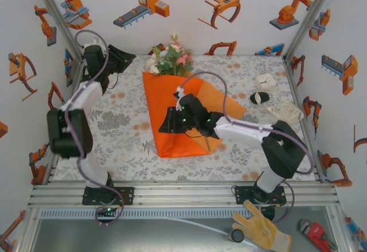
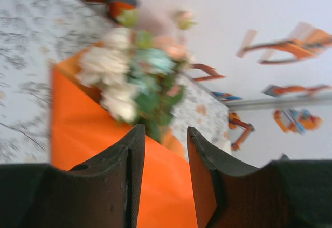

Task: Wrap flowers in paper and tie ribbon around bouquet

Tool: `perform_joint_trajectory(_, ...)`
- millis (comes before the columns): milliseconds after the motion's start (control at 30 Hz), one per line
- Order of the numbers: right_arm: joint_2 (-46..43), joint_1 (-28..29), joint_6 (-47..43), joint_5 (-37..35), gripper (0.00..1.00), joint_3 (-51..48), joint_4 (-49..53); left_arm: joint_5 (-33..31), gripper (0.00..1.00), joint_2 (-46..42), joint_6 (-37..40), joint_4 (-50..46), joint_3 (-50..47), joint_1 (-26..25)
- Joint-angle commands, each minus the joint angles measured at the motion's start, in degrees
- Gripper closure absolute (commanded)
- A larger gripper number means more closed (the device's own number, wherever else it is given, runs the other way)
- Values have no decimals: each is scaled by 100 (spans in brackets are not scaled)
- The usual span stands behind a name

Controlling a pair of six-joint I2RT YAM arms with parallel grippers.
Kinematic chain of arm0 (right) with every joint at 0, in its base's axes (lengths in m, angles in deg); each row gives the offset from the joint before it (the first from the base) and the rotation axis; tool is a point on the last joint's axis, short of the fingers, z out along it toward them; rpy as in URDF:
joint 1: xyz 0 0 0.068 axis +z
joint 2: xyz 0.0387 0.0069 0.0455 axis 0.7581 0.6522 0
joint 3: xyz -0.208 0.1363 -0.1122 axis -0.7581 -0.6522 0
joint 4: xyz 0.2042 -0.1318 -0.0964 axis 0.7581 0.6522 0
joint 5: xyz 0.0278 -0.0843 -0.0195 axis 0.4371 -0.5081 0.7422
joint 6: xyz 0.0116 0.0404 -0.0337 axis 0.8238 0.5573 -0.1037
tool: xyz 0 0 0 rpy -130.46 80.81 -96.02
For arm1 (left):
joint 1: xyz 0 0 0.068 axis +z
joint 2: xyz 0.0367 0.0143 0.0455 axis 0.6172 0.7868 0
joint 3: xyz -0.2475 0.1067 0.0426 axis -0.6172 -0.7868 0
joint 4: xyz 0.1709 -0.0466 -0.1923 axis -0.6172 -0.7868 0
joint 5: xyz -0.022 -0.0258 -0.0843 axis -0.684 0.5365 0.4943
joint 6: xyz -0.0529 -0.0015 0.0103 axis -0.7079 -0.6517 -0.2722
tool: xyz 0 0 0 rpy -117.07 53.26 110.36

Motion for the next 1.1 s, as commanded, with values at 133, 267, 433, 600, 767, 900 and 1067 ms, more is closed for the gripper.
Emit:
perform_joint_trajectory(133, -1676, -1809, -31, -1436, 58, -835, 930, -1115, 62, -1759, 1347, -1672, -2056, -1705)
perform_joint_trajectory(267, -2350, -3076, -321, -1847, 42, -1300, 1647, -1250, 63, -2151, 1262, -2020, -2678, -2504)
perform_joint_trajectory(433, -1773, -4442, -790, -1293, 32, -1136, 2103, -1279, 63, -2538, 1227, -1989, -3063, -3284)
perform_joint_trajectory(600, -515, -4803, -1331, -1495, 33, -440, 2187, -1772, 61, -2411, 984, -1611, -3404, -3708)
perform_joint_trajectory(767, 485, -4870, -1543, -1507, 37, 199, 2079, -1720, 61, -1844, 886, -972, -3613, -3797)
perform_joint_trajectory(900, 974, -4870, -1540, -1353, 37, 516, 2086, -1569, 61, -1546, 751, -511, -3766, -3830)
perform_joint_trajectory(1067, 1398, -4866, -1406, -1026, 39, 644, 2011, -1334, 64, -1155, 588, 58, -3897, -3867)
